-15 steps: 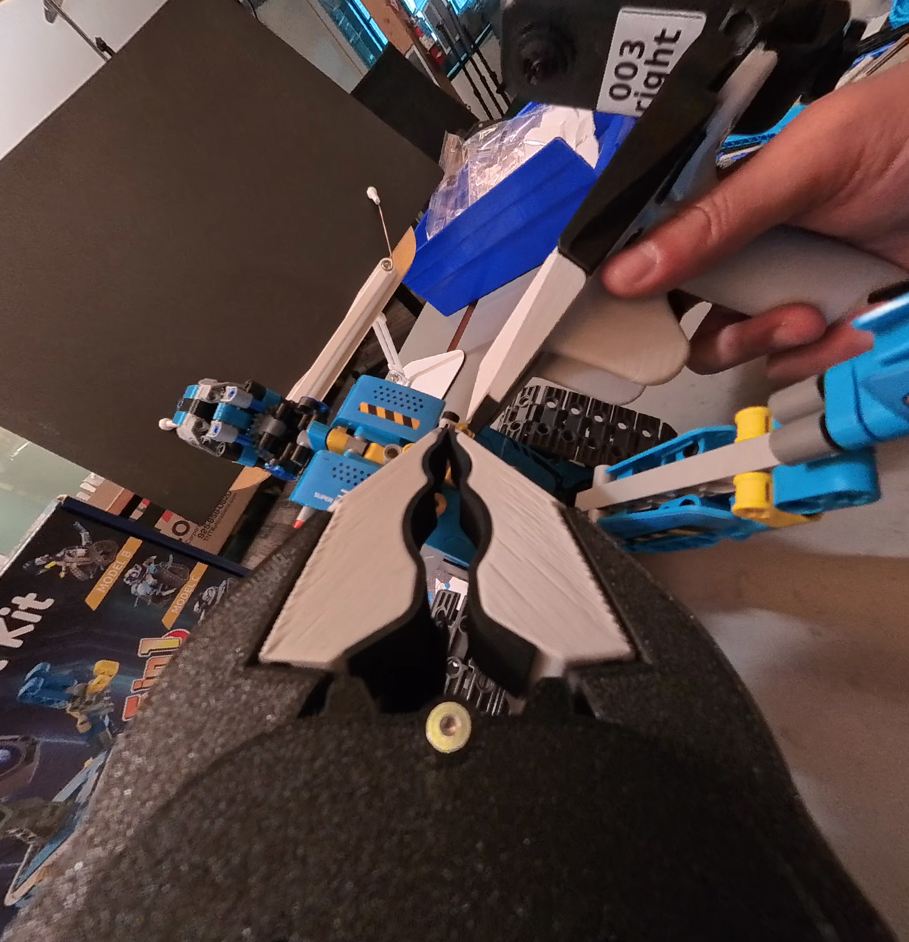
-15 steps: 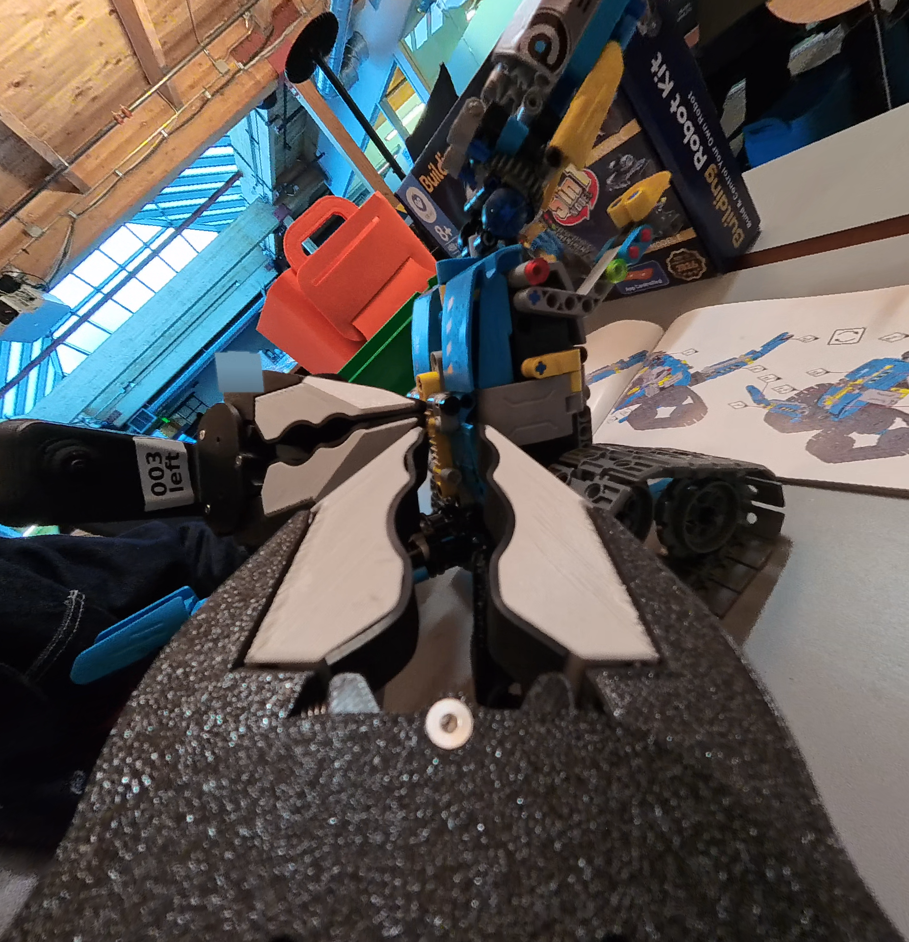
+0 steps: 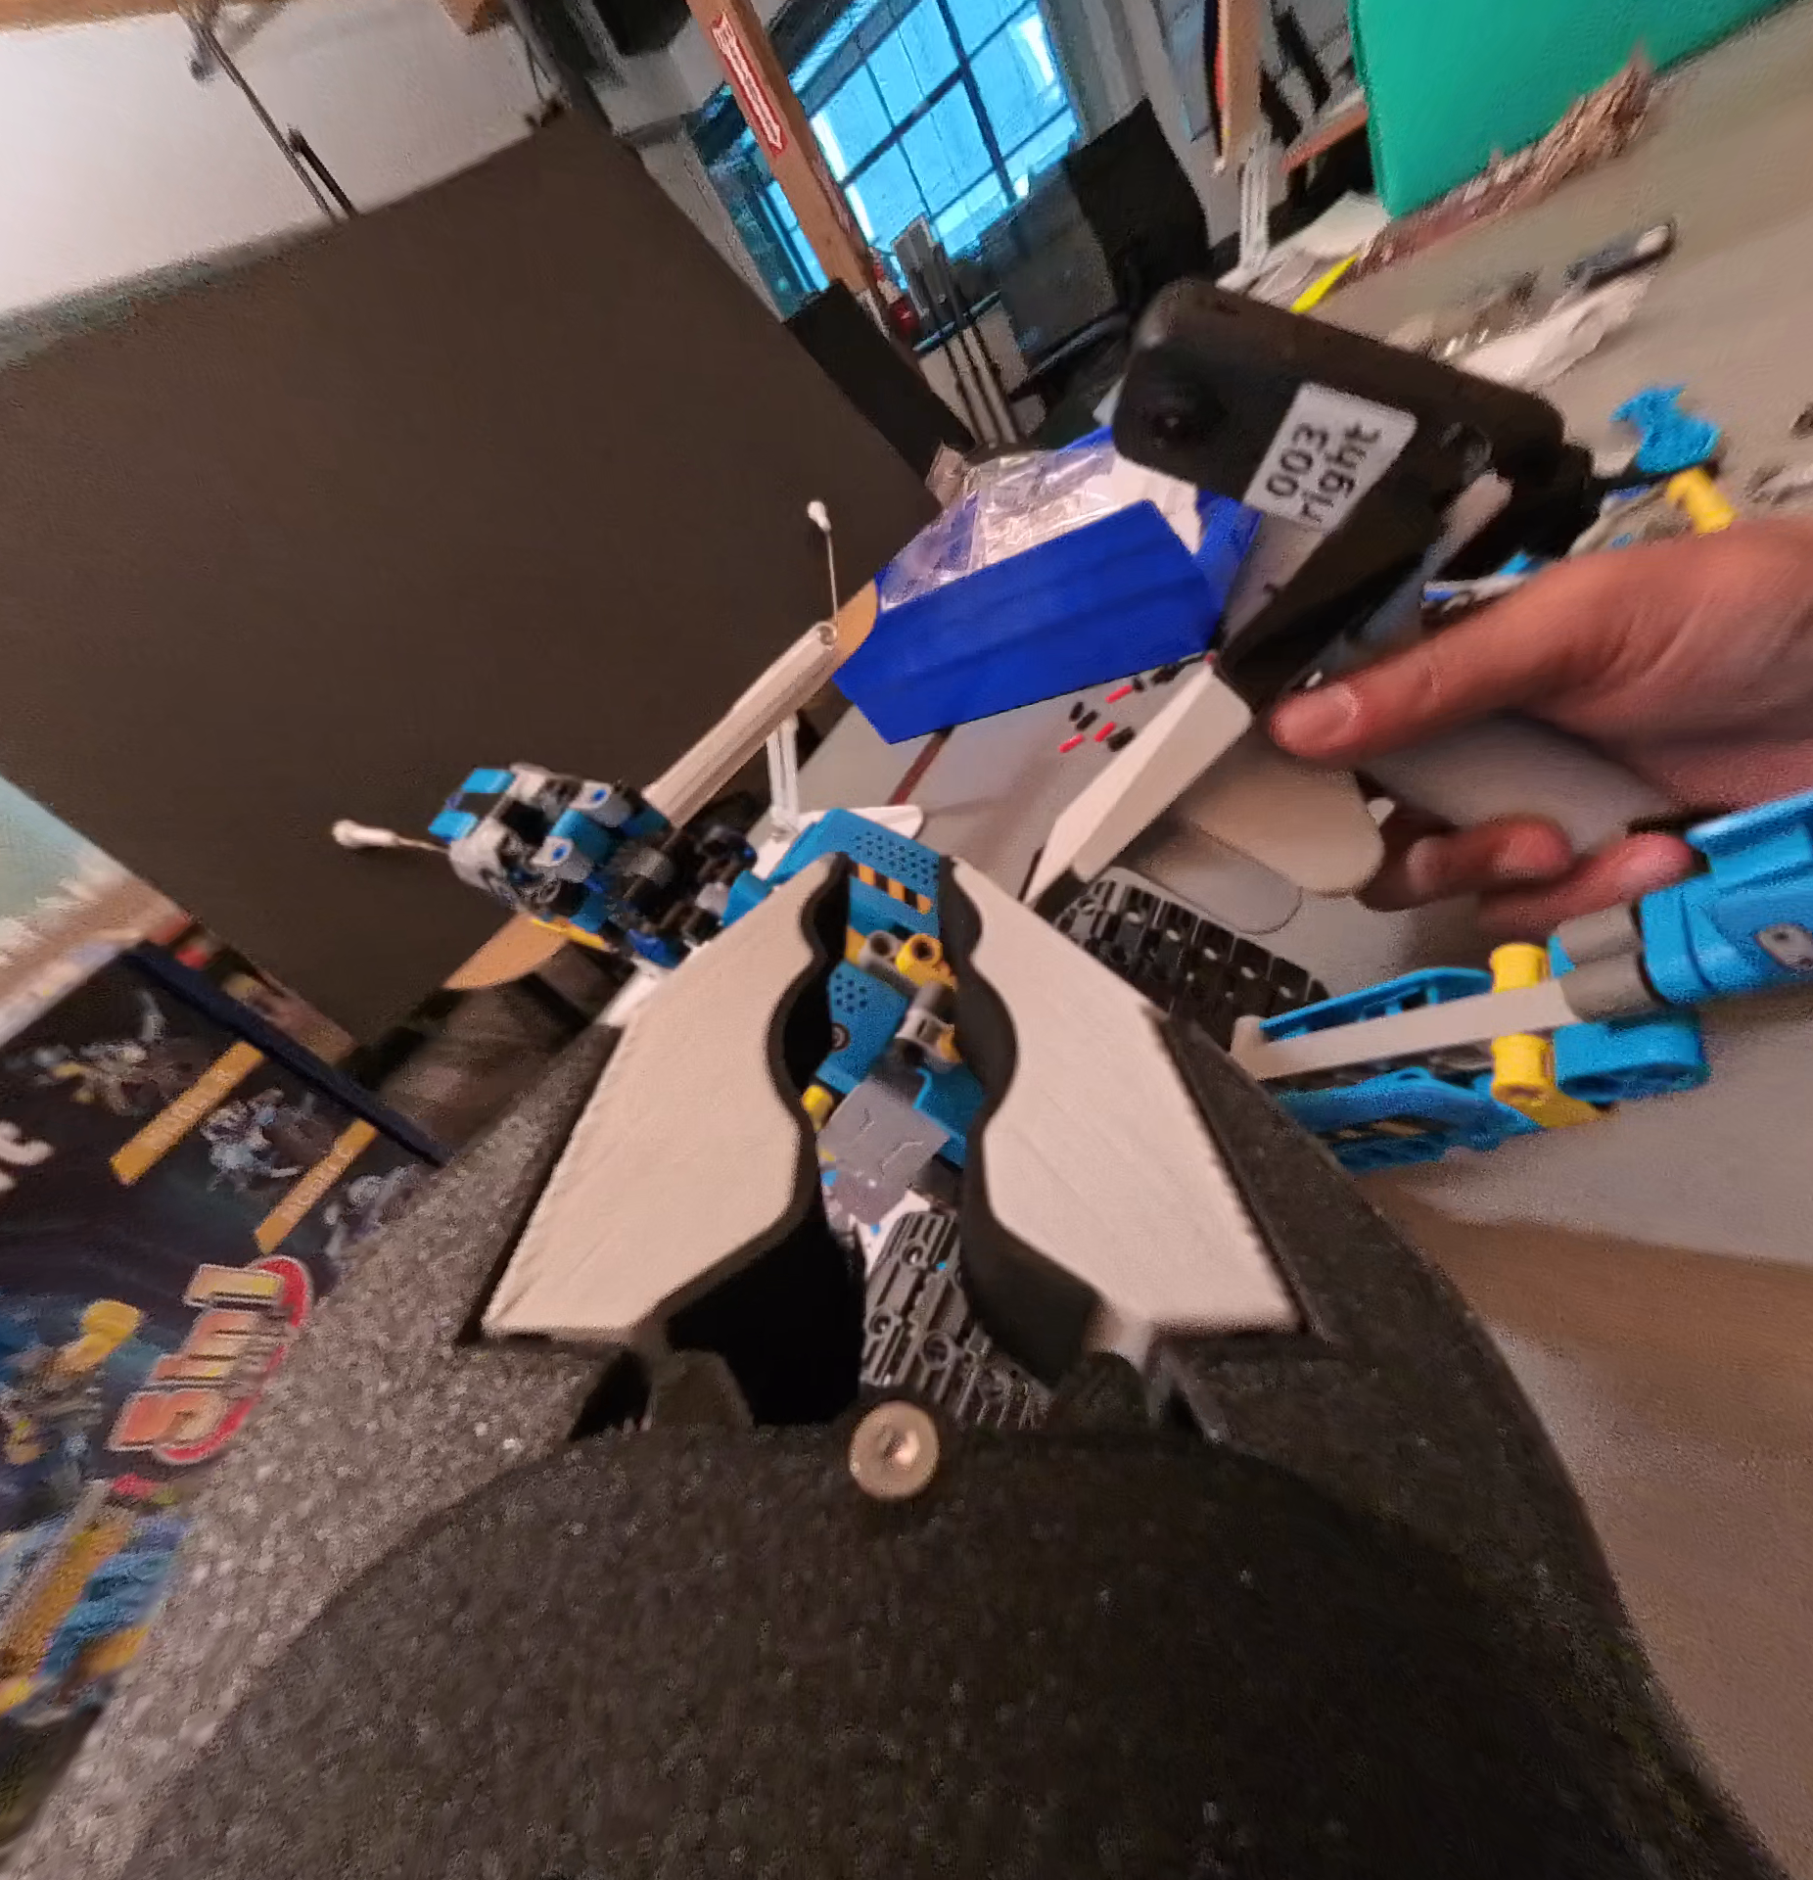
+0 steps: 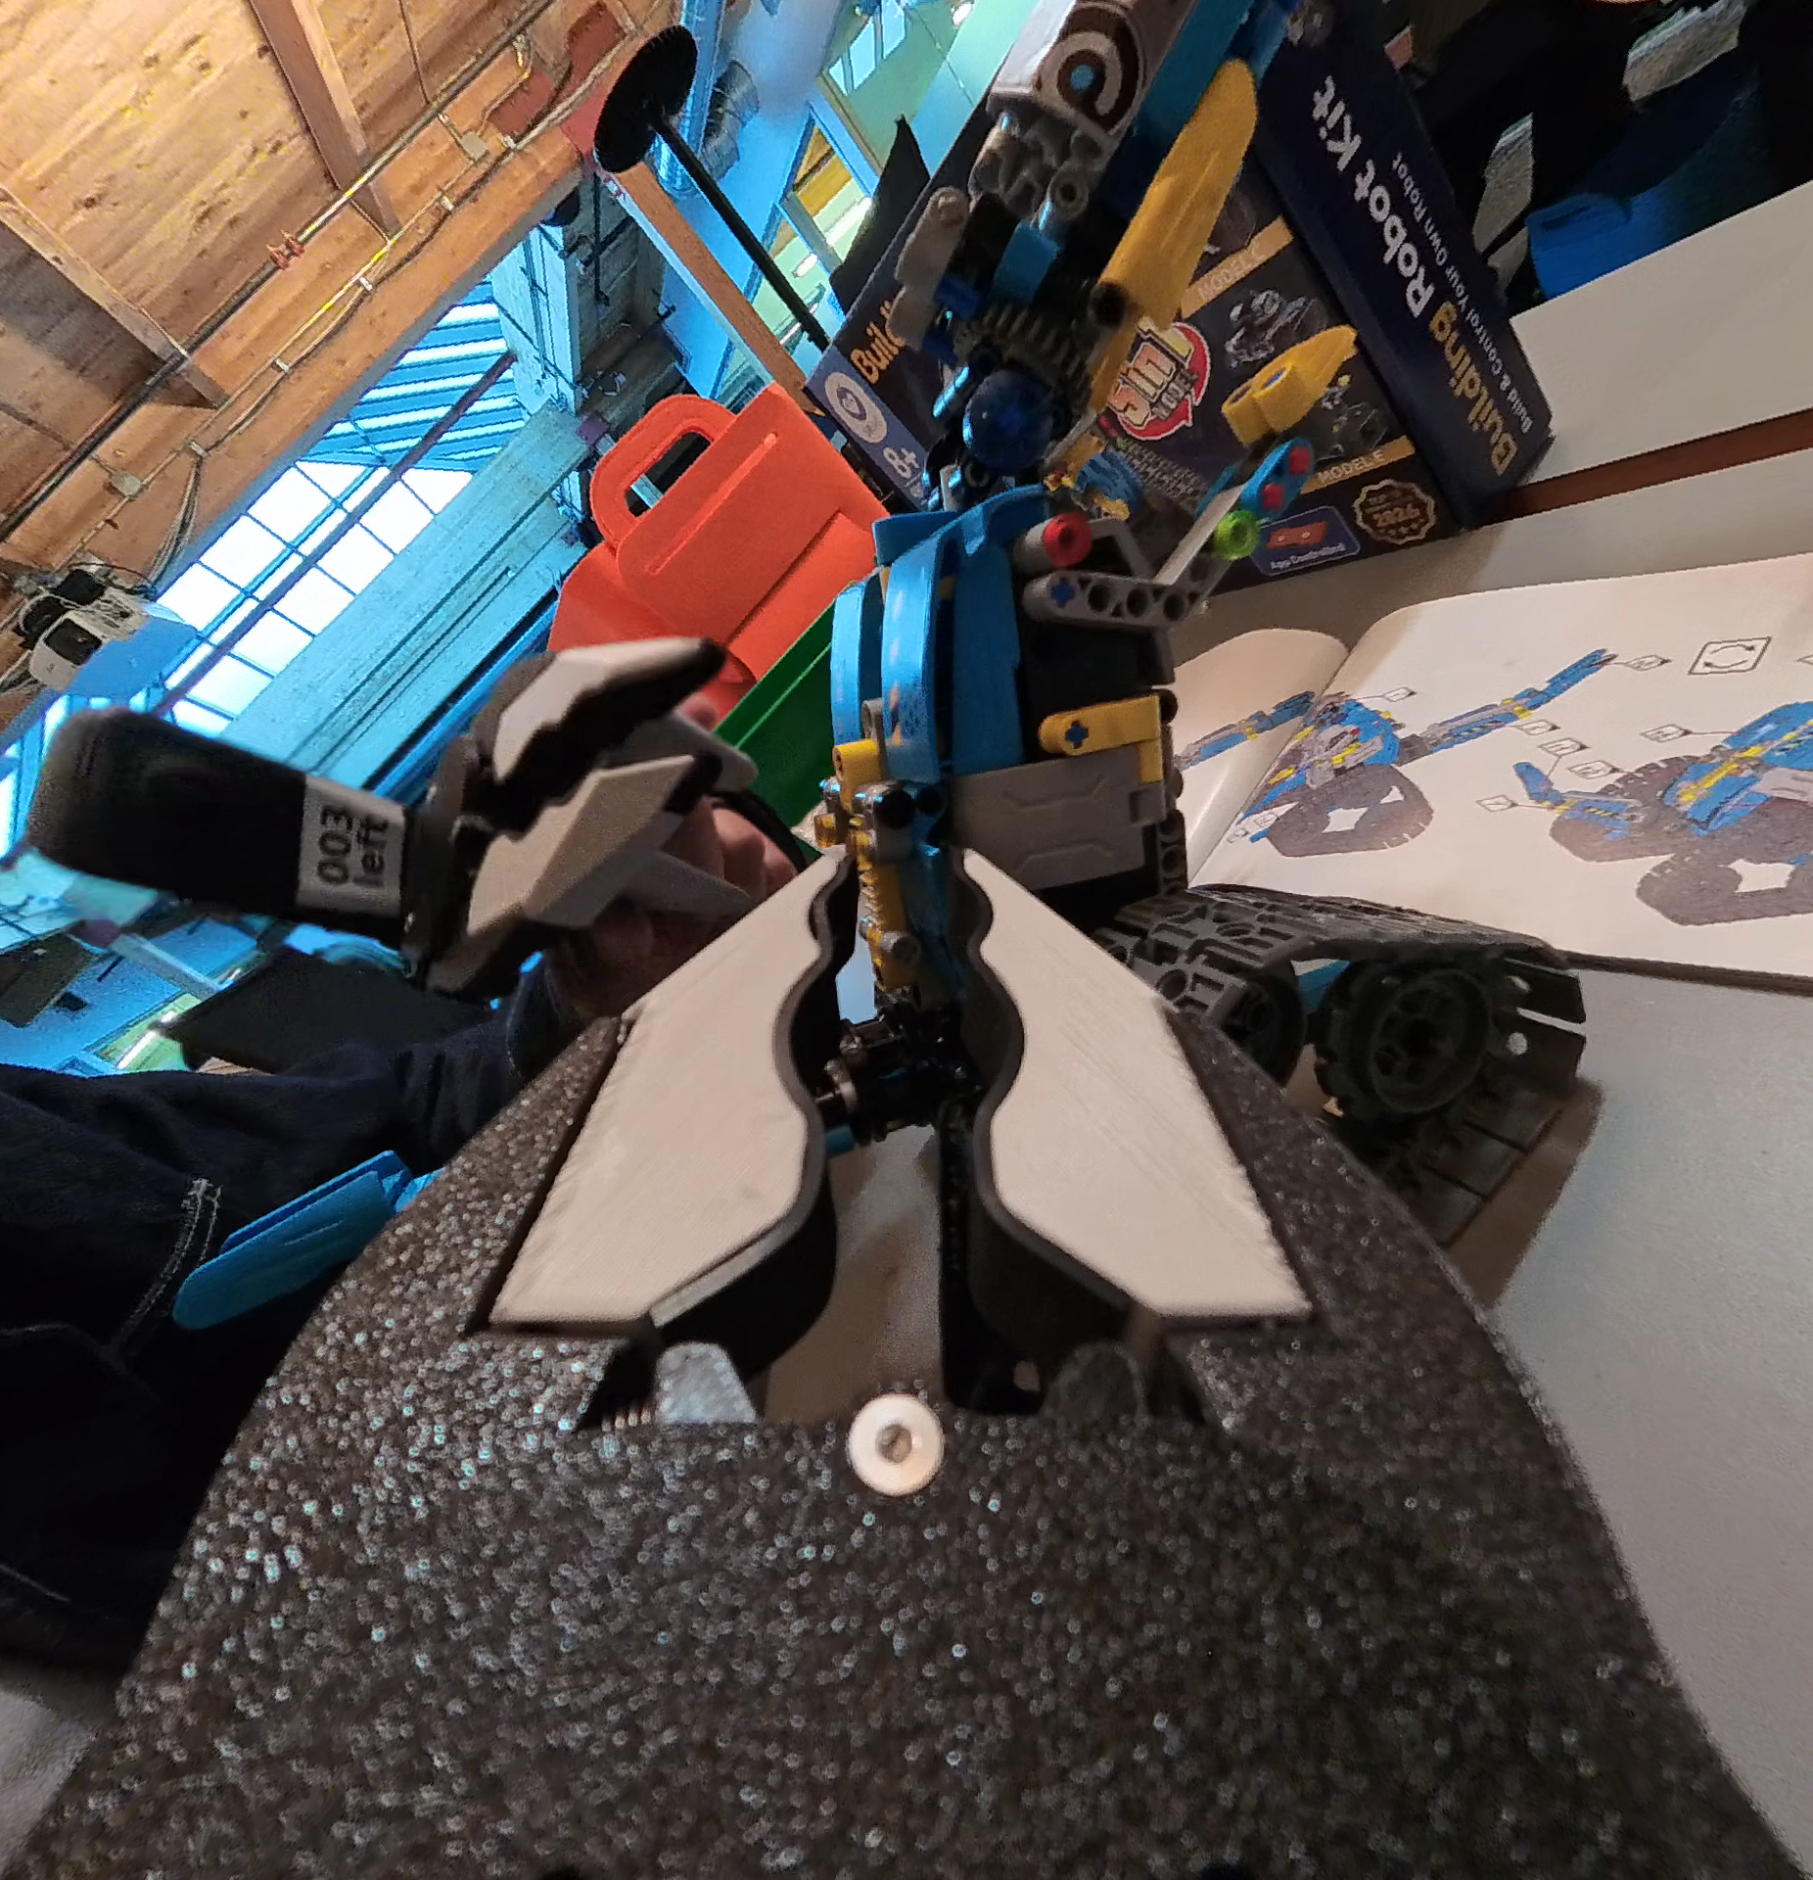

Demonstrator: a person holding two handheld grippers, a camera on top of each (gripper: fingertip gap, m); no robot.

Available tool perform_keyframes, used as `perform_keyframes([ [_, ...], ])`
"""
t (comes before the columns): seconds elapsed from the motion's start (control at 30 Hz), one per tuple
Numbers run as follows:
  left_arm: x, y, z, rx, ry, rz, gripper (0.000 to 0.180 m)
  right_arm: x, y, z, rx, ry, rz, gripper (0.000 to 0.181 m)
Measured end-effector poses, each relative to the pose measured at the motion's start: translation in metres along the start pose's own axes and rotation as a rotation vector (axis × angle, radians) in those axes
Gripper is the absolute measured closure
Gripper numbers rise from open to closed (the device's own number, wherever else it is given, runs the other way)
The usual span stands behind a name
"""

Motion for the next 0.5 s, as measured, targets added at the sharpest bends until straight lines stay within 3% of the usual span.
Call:
perform_keyframes([
  [0.07, -0.023, 0.003, -0.008, -0.05, -0.136, 0.049, 0.145, 0.0, 0.0, 0.0, -0.002, 0.002, -0.001, 0.164],
  [0.17, -0.034, 0.015, -0.038, -0.197, -0.44, -0.012, 0.087, 0.0, 0.0, 0.0, -0.003, 0.009, -0.002, 0.164],
  [0.23, -0.021, 0.022, -0.05, -0.255, -0.566, -0.104, 0.073, 0.0, 0.0, 0.0, -0.003, 0.013, 0.0, 0.165],
  [0.5, -0.007, 0.025, -0.046, -0.247, -0.685, -0.181, 0.083, -0.001, 0.002, -0.003, -0.028, -0.018, 0.002, 0.167],
])
Point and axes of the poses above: each gripper's, where its closed fingertips meet, y out along the fingers, z out of its top, x = y × z across the jaws, the point moved 3 cm from there along -y, back along the fingers, and after that the axes turned 8 degrees about z, right-handed, at the moved point
